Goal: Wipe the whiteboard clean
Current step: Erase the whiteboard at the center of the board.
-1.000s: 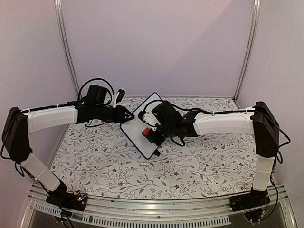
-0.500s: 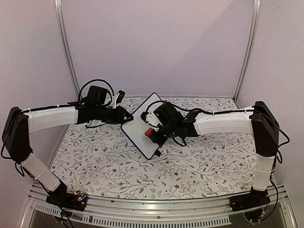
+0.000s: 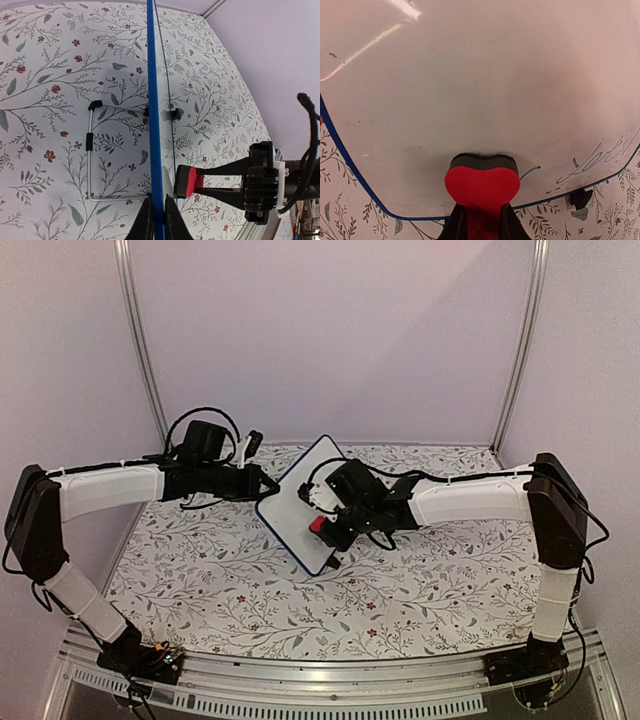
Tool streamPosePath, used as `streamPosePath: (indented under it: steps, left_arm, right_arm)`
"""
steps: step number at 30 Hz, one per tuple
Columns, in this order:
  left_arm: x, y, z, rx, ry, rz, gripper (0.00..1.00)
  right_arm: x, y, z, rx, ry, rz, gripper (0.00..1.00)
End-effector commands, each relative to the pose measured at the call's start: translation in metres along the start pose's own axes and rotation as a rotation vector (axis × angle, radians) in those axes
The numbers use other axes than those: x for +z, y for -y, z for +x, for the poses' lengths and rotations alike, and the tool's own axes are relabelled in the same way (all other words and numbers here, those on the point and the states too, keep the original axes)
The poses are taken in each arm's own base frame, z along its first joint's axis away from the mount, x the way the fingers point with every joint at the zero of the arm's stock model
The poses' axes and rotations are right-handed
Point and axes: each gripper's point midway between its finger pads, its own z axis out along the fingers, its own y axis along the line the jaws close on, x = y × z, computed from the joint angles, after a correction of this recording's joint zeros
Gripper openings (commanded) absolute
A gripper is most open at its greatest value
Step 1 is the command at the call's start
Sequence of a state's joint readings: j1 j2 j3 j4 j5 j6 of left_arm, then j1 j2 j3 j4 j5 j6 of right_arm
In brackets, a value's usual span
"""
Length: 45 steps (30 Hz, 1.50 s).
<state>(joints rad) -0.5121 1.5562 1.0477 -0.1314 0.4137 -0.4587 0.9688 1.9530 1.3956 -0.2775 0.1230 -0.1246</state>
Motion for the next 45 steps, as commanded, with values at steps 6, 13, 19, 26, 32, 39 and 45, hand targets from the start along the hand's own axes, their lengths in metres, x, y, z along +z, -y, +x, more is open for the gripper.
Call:
streamPosePath:
  steps: [6, 13, 19, 26, 32, 39, 45]
  left_arm:
    - [0.004, -0.001, 0.000, 0.010, 0.003, 0.018, 0.04]
    - [0.005, -0.001, 0.001, 0.006, -0.002, 0.021, 0.01]
    - [0.006, -0.002, 0.001, 0.006, -0.004, 0.019, 0.00]
    - [0.007, -0.003, 0.002, 0.005, -0.008, 0.017, 0.00]
    - [0.007, -0.003, 0.002, 0.006, -0.008, 0.018, 0.00]
    - [0.008, -0.003, 0.002, 0.004, -0.009, 0.018, 0.00]
    - [0.008, -0.003, 0.002, 0.004, -0.010, 0.018, 0.00]
  right_arm:
    - [0.006, -0.006, 0.015, -0.035, -0.047, -0.058, 0.03]
    - [0.012, -0.009, 0.026, -0.041, -0.079, -0.083, 0.03]
    - [0.023, -0.012, 0.046, -0.052, -0.135, -0.097, 0.03]
    - [0.028, -0.012, 0.068, -0.052, -0.192, -0.102, 0.03]
    - [0.028, -0.012, 0.078, -0.065, -0.233, -0.109, 0.03]
    - [0.027, -0.010, 0.084, -0.079, -0.269, -0.102, 0.03]
    - [0.026, -0.009, 0.081, -0.084, -0.265, -0.101, 0.03]
